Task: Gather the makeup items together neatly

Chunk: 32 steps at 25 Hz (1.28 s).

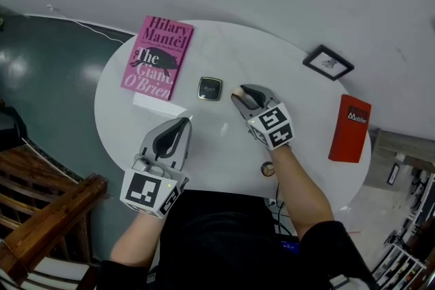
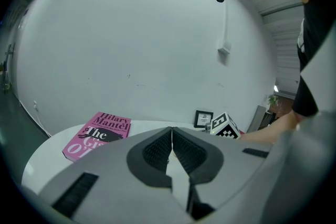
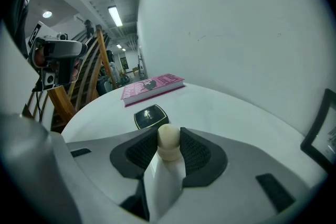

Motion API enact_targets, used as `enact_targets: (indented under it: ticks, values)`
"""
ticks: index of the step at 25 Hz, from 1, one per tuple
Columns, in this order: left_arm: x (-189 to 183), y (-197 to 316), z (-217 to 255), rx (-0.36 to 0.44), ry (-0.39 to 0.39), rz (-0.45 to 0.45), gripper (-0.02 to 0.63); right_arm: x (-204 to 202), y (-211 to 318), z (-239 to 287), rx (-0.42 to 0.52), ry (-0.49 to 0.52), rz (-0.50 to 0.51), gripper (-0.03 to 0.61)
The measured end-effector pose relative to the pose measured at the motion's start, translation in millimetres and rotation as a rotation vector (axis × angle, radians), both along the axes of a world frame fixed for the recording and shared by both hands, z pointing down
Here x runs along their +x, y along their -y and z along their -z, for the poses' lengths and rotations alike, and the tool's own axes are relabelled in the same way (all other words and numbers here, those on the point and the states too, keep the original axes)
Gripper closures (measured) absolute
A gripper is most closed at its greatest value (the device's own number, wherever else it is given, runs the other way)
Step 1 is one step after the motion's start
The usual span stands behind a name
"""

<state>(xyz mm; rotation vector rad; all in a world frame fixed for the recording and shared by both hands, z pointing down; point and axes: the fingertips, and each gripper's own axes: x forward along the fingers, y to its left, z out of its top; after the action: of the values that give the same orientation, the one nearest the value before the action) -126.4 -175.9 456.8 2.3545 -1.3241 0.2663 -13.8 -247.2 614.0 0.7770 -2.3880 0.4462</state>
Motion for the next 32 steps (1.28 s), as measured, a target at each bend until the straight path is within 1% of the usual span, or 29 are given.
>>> enact_targets:
  ticks: [3, 7, 10, 13, 18, 22, 25, 28, 32]
  values:
    - [-1, 0, -1, -0.002, 0.002, 0.001, 0.598, -3, -2, -1, 0.007, -0.012, 0.01, 0.434]
    - [1, 0, 1, 0.001, 0.006, -0.009, 0.598, 0, -3, 2, -0.014, 0.025, -0.02, 0.43]
    - [3, 3, 9, 0.018, -0.002, -0.014, 0.598, 6, -2, 10, -0.018, 0.046, -0.052, 0.414]
    - [5, 1, 28, 0.051, -0.017, -0.024, 0.598, 13, -5, 30, -0.004, 0.062, -0.08, 0.411]
    - [7, -4, 61, 0.121, -0.017, -0.055, 0.598, 28, -7, 81, 0.065, 0.103, -0.141, 0.411]
    - [11, -15, 73, 0.154, -0.013, -0.102, 0.598, 39, -18, 120, 0.131, 0.146, -0.181, 0.411]
    - [15, -25, 75, 0.16, -0.018, -0.137, 0.598, 48, -34, 149, 0.203, 0.178, -0.216, 0.413]
    - [23, -37, 75, 0.154, -0.021, -0.177, 0.598, 66, -59, 176, 0.27, 0.187, -0.264, 0.416]
    - [32, -51, 79, 0.162, -0.024, -0.207, 0.598, 91, -97, 190, 0.308, 0.162, -0.302, 0.422]
